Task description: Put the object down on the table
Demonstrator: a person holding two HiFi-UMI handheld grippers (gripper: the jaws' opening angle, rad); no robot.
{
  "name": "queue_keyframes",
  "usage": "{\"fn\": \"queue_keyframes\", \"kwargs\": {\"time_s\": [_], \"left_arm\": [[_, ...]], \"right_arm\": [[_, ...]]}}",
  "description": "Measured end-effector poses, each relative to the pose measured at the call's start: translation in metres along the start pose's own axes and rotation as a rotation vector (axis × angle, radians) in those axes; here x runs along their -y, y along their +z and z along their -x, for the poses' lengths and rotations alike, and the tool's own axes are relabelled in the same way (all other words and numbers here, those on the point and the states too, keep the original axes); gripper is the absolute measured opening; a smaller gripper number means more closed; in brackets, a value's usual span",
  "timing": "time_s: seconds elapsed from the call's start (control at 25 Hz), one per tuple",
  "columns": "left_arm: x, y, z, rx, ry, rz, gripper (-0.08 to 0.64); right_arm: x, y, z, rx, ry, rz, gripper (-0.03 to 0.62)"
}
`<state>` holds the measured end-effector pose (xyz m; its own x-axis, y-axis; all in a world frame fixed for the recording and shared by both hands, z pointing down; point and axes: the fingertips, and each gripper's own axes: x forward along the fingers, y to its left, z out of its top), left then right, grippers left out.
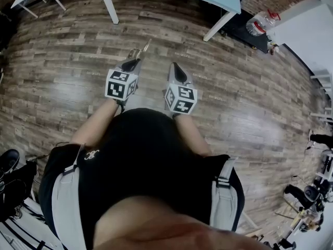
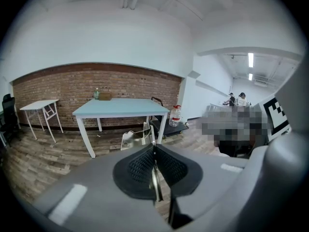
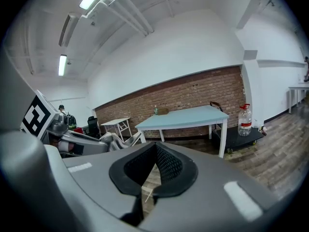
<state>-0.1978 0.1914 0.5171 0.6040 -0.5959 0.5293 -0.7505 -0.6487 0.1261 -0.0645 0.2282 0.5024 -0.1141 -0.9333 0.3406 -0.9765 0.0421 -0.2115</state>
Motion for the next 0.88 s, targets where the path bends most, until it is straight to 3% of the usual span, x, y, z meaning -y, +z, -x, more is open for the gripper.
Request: {"fn": "queue_keyframes", "kwargs": {"time_s": [0.56, 0.88], "left_arm": [[0.051, 0.005, -0.033, -0.002, 0.028, 0.038, 0.009], [0.057, 0.013, -0.052, -0.003, 0.012, 0.04, 0.009]], "right_arm": [[0.049, 0.004, 0.016, 0.009, 0.065, 0.031, 0.014], [0.062, -0.001, 0.017, -0.007, 0.059, 0.023, 0.014]]}}
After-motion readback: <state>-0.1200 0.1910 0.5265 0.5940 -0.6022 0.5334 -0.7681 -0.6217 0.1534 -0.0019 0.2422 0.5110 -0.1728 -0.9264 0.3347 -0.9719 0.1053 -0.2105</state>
